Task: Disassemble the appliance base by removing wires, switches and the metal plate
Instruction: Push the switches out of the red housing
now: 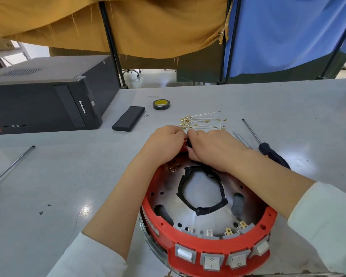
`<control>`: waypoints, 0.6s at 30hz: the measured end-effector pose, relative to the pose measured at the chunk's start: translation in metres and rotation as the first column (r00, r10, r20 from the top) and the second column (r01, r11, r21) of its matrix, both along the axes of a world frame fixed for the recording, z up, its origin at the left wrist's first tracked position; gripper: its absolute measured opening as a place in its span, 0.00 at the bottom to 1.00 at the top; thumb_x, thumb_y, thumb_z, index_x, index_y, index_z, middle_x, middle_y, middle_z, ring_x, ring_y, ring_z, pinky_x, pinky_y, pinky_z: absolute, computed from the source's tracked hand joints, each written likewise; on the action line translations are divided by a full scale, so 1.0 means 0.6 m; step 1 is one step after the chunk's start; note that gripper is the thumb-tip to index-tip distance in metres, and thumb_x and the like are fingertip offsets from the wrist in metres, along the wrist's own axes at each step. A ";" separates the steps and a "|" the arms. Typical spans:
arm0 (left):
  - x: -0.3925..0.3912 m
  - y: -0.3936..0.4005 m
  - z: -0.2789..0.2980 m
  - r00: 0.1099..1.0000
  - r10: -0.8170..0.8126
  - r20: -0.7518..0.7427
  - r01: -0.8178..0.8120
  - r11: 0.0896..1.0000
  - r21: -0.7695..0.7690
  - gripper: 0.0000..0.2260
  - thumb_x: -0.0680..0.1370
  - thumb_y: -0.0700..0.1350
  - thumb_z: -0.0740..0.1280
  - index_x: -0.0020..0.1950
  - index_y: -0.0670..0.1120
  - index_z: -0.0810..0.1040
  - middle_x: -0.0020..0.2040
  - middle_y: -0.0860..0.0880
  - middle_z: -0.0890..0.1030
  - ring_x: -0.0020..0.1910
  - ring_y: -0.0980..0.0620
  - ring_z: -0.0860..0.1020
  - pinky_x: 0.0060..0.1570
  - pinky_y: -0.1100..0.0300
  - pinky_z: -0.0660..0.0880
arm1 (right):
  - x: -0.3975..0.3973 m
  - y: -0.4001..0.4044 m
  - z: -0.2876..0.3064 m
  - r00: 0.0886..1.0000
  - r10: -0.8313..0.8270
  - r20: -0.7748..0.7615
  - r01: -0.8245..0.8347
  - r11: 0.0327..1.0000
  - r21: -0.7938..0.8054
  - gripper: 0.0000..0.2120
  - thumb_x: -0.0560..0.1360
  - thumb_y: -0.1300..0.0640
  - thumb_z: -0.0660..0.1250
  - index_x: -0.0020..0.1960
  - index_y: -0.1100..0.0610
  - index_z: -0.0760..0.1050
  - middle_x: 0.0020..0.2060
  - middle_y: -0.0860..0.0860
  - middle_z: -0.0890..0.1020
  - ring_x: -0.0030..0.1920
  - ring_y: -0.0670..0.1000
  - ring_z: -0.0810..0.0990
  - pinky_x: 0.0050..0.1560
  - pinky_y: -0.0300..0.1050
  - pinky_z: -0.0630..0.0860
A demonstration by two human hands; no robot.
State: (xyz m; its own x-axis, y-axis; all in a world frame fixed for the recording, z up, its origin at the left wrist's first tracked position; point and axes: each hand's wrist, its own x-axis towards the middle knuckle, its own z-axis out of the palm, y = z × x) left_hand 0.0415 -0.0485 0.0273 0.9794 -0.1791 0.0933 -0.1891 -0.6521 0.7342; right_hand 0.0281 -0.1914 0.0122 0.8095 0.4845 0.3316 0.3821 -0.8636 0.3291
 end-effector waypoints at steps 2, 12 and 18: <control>-0.001 0.000 0.000 0.999 -0.041 0.002 0.041 0.999 0.010 0.11 0.74 0.45 0.57 0.46 0.46 0.79 0.43 0.50 0.81 0.46 0.48 0.77 0.46 0.57 0.73 | 0.001 -0.007 0.006 0.996 -0.005 -0.086 0.014 0.993 0.113 0.15 0.78 0.43 0.56 0.51 0.56 0.65 0.46 0.54 0.80 0.41 0.57 0.77 0.28 0.46 0.55; -0.014 -0.007 -0.008 0.897 -0.363 0.251 0.193 0.833 0.518 0.16 0.77 0.58 0.61 0.61 0.52 0.70 0.57 0.52 0.76 0.55 0.50 0.75 0.48 0.55 0.71 | 0.008 -0.072 0.026 0.809 0.017 -0.588 0.313 0.834 0.454 0.06 0.76 0.50 0.65 0.41 0.50 0.72 0.40 0.50 0.78 0.42 0.51 0.76 0.40 0.45 0.70; -0.013 -0.033 -0.022 0.792 -0.462 0.398 -0.084 0.564 0.821 0.16 0.80 0.53 0.53 0.61 0.44 0.66 0.60 0.47 0.69 0.46 0.44 0.78 0.31 0.55 0.63 | 0.009 -0.044 0.022 0.899 -0.134 -0.417 0.215 0.965 0.152 0.05 0.77 0.56 0.60 0.48 0.57 0.72 0.51 0.58 0.79 0.52 0.59 0.77 0.38 0.45 0.63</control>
